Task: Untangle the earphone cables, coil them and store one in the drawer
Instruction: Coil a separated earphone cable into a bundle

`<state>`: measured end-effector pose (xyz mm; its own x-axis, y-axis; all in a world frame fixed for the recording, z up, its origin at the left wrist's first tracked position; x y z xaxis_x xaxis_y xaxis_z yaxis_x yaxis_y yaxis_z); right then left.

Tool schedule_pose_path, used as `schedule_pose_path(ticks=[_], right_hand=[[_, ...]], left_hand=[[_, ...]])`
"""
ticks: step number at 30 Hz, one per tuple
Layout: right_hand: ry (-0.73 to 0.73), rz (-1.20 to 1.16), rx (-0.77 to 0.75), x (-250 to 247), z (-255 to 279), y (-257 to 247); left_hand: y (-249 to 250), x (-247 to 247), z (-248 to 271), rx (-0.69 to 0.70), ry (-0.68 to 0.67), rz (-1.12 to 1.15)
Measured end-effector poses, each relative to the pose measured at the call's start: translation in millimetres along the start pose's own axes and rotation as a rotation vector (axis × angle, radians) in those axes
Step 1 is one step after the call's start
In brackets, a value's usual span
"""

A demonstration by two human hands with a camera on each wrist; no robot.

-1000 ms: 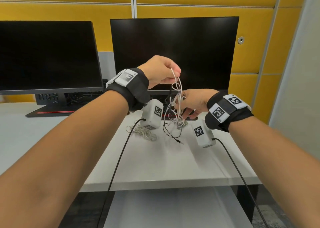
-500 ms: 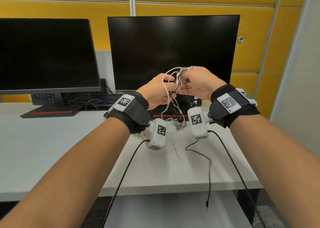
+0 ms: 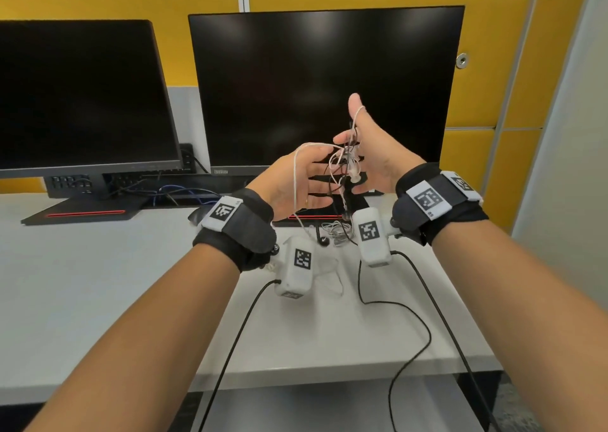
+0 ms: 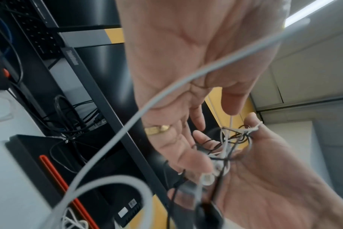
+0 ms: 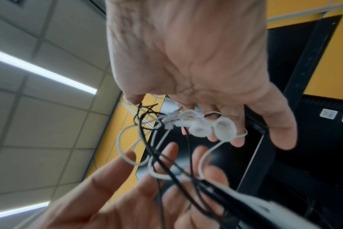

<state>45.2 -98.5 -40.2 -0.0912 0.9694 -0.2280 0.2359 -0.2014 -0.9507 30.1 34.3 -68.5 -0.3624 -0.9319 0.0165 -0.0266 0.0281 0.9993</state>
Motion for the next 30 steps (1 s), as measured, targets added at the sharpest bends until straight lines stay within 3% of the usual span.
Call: schedule_pose_path(ticks=[5, 8, 12, 15, 17, 19, 23, 26, 28, 30], right_hand=[[0.096, 0.026, -0.152, -5, -10, -17], [0.074, 0.099, -0.209, 0, -17, -25], [0.024, 0.083, -0.184, 8, -22, -23], [0.070, 0.047, -0.171, 7, -23, -21], [0.100, 0.041, -0.147, 5, -25, -17], [0.076, 0.039, -0.116, 3, -26, -11], [-0.121, 0.013, -0.074, 6, -27, 1], [-0.256, 0.083, -0.098, 15, -26, 12], [-0.240, 0.097, -0.119, 19, -29, 18], [-0.124, 0.034, -0.155, 18, -32, 22]], left_hand=[[-7, -10, -9, 0.026, 0.102, -0.001], [-5, -9, -13, 0.052, 0.101, 0.036], [0, 2, -16, 0.044, -0.013, 0.070], [1, 10, -15, 0.087, -0.081, -0.154], [0, 6, -19, 0.127, -0.028, -0.255], [0, -2, -24, 0.178, 0.050, -0.218], [7, -19, -30, 0.255, 0.208, 0.113], [14, -30, -33, 0.396, 0.323, 0.069], [18, -33, -33, 0.514, 0.393, -0.032], [20, -36, -32, 0.618, 0.444, -0.109]])
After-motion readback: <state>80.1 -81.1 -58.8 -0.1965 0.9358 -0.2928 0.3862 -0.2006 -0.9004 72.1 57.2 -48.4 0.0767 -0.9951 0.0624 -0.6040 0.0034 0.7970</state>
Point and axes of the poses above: each hand's wrist, its own z-axis away from the middle knuckle, its own x-axis out of the palm, y = z × x, the point moved 4 cm from there along -z, towards the middle knuckle, and after that the axes turned 8 degrees about -x, right-handed, at the moved point
